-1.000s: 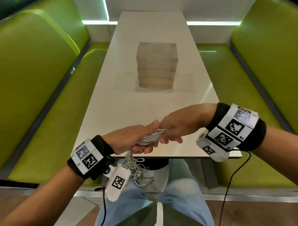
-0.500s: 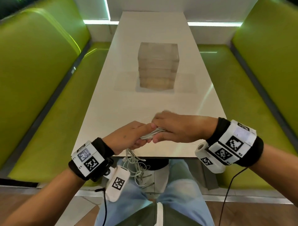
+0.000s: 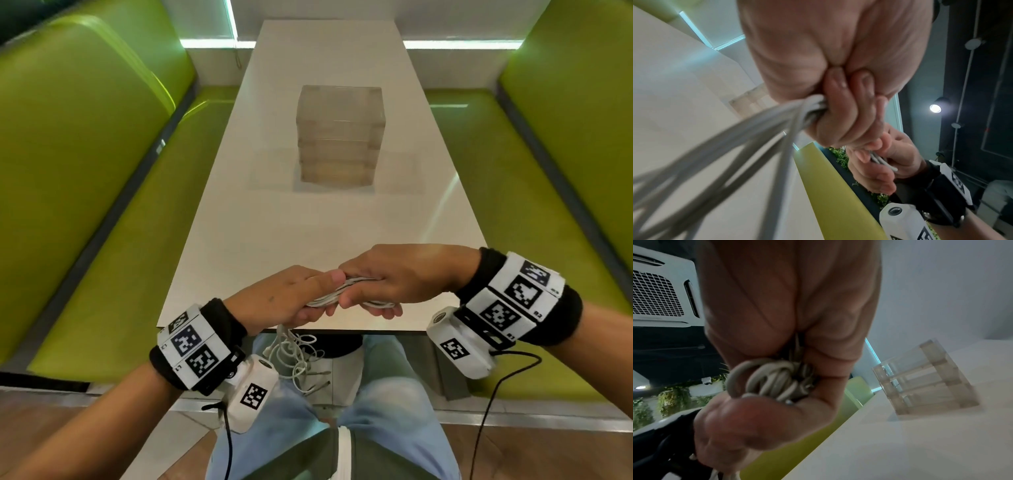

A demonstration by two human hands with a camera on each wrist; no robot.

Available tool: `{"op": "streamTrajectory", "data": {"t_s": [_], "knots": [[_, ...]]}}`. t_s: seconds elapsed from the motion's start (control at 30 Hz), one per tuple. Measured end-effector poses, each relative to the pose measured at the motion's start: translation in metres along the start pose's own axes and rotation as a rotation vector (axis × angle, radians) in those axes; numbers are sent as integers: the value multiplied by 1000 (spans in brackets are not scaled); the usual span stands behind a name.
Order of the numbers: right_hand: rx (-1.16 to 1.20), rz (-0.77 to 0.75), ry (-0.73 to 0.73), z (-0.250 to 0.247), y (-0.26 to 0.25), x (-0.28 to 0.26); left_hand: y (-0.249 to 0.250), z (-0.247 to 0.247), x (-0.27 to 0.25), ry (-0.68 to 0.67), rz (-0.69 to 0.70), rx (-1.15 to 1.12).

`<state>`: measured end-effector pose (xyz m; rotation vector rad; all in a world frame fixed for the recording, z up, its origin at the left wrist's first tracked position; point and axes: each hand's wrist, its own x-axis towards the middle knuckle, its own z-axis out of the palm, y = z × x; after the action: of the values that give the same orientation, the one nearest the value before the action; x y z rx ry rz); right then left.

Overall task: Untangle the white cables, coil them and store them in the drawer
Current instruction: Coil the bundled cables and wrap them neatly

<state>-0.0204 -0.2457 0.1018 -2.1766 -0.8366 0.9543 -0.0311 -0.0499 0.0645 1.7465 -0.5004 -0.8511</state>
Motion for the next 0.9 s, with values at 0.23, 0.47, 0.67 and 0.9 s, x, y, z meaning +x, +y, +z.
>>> {"op": "streamTrajectory", "data": {"t_s": [0.23,0.47,0.67,0.9], "knots": [[-239,18,173,-42,-19,-22,-13,-3,-1,45,193,-276],[-437,65,227,-69,-34,-43,-18,1,3,-8,188,-252],[-463,87,249,-77,-34,-48,-15,6,5,43,235,-272],[-373,83,277,-73,-25,-48,-13,6,5,282,268,-339]]}}
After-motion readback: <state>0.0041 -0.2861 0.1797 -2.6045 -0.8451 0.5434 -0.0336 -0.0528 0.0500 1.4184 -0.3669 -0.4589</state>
